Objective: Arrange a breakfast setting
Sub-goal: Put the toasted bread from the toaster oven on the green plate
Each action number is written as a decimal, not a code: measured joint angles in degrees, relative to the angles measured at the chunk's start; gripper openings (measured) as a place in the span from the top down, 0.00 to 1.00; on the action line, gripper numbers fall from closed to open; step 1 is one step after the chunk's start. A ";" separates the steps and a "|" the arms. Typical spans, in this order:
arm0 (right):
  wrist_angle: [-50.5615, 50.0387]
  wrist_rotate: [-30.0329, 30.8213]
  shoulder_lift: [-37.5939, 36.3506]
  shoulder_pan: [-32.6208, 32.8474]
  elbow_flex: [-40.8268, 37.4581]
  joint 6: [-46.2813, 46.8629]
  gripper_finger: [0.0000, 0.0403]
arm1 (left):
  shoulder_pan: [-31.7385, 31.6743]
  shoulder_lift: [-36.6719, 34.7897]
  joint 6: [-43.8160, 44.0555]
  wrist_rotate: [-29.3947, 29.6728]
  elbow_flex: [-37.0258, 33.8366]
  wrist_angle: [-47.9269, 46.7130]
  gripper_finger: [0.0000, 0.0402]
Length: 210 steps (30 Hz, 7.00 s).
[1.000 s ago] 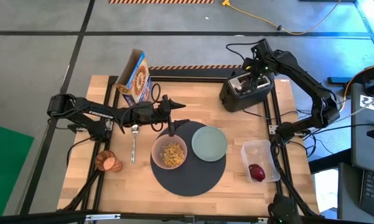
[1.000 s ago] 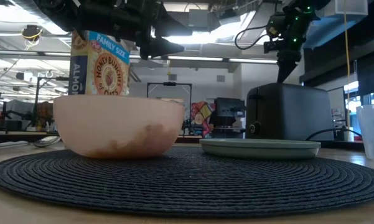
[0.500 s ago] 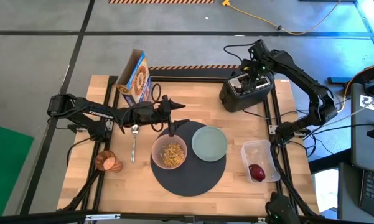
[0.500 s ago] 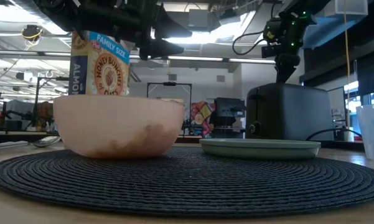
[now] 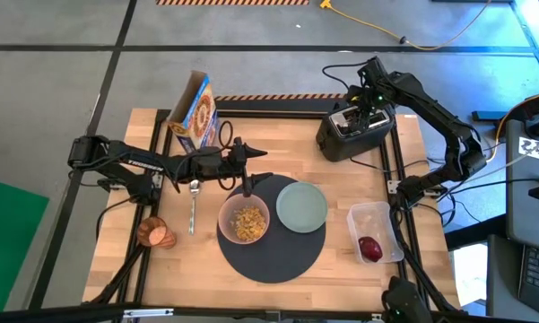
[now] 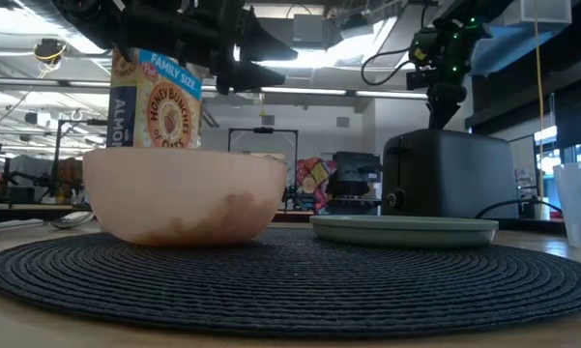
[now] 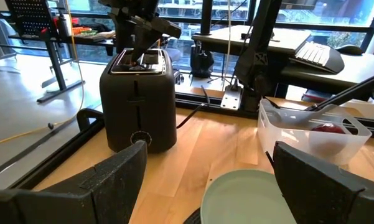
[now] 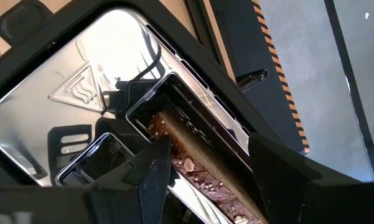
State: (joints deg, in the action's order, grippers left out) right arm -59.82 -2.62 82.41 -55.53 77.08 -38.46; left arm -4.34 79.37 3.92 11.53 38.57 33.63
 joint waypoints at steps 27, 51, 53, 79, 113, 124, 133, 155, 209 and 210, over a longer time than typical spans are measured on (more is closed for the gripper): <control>0.77 1.80 1.73 0.02 0.02 0.75 0.62 | -0.04 0.00 -1.18 1.50 -0.02 -0.94 0.17; 2.51 7.30 -1.17 0.00 -0.13 4.81 0.73 | -0.04 0.00 -1.57 2.78 -0.02 -1.03 0.17; 2.88 8.63 -1.46 0.00 -0.11 4.82 0.67 | -0.04 0.00 -1.57 2.78 -0.02 -1.03 0.17; 0.06 3.33 -1.63 0.00 -0.02 -0.40 0.56 | -0.04 0.00 -1.57 2.78 -0.02 -1.09 0.17; -2.54 2.83 0.74 0.02 -0.02 -0.35 0.94 | -0.04 -0.02 -1.57 2.78 -0.02 -1.09 0.17; -3.09 3.46 0.21 0.00 3.77 2.51 0.99 | -0.37 -0.02 -2.21 3.34 -0.02 -1.45 0.17; -8.93 -0.57 -0.04 0.00 10.94 5.23 0.99 | -0.42 -0.02 -2.14 3.45 -0.02 -1.90 0.17; -12.29 -13.80 -9.86 0.06 11.87 5.64 1.00 | -0.42 -0.02 -2.05 3.51 -0.02 -1.95 0.17; 19.28 6.96 -16.50 50.72 -27.31 41.96 1.00 | 4.00 -0.02 -4.93 2.89 -0.02 1.89 0.17; 20.70 6.58 -16.50 50.88 -28.35 42.39 1.00 | 3.87 -0.02 -4.90 2.87 -0.02 1.90 0.17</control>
State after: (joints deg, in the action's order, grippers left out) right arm -39.12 3.96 65.91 -4.65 48.73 3.93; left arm -0.47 79.35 -0.97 14.40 38.54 35.53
